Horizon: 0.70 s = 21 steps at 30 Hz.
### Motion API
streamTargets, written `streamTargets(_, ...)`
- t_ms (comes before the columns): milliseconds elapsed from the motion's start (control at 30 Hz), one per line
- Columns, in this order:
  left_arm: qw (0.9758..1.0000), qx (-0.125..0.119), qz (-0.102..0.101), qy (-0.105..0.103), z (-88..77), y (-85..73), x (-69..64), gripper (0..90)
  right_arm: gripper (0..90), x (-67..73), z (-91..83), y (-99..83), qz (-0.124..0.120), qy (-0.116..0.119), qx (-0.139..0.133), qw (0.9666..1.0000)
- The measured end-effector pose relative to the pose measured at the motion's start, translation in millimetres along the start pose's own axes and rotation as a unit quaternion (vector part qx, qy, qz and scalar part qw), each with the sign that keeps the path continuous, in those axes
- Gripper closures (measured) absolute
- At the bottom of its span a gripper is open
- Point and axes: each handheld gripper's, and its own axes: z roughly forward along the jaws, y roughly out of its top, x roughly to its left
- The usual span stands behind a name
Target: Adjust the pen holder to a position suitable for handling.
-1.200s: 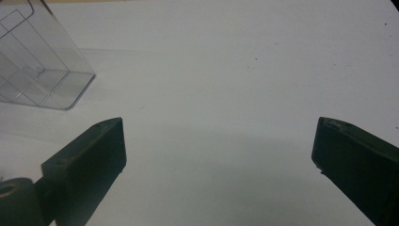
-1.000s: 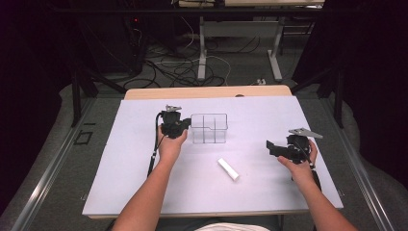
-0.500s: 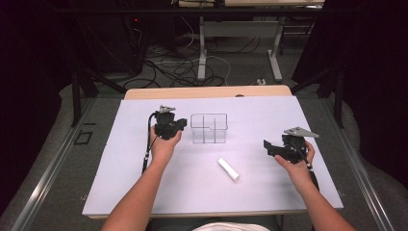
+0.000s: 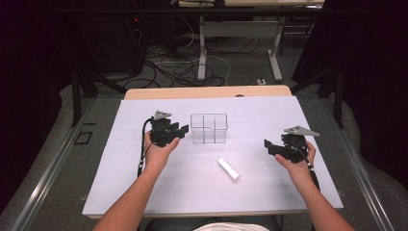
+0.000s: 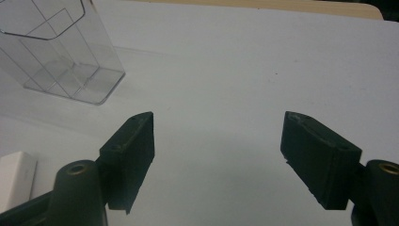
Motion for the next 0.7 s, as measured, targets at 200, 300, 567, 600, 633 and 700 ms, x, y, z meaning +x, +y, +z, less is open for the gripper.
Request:
streamTargets(200,0.9997,-0.010,0.019,-0.014,-7.5,-6.6,-1.5,39.5,28.5,6.8,-0.4,3.2,-0.020,0.017,0.014,0.9995)
streamTargets(300,0.9990,-0.026,0.035,-0.015,-15.9,-11.1,-2.6,34.4,29.2,11.5,-0.4,4.5,-0.028,0.025,0.022,0.9990)
streamTargets(567,0.9971,-0.034,0.067,-0.016,-27.6,-21.0,-4.2,21.0,30.3,23.6,0.8,6.0,-0.047,0.047,0.046,0.9967)
streamTargets(600,0.9971,-0.034,0.067,-0.016,-27.6,-21.0,-4.2,18.6,30.4,25.5,0.9,6.0,-0.049,0.049,0.049,0.9964)
streamTargets(633,0.9973,-0.034,0.062,-0.023,-28.4,-23.1,-3.4,18.6,30.4,25.5,0.9,6.0,-0.049,0.049,0.049,0.9964)
streamTargets(700,0.9974,-0.031,0.057,-0.031,-31.1,-29.0,-0.8,15.5,31.4,29.9,2.6,6.0,-0.052,0.061,0.055,0.9952)
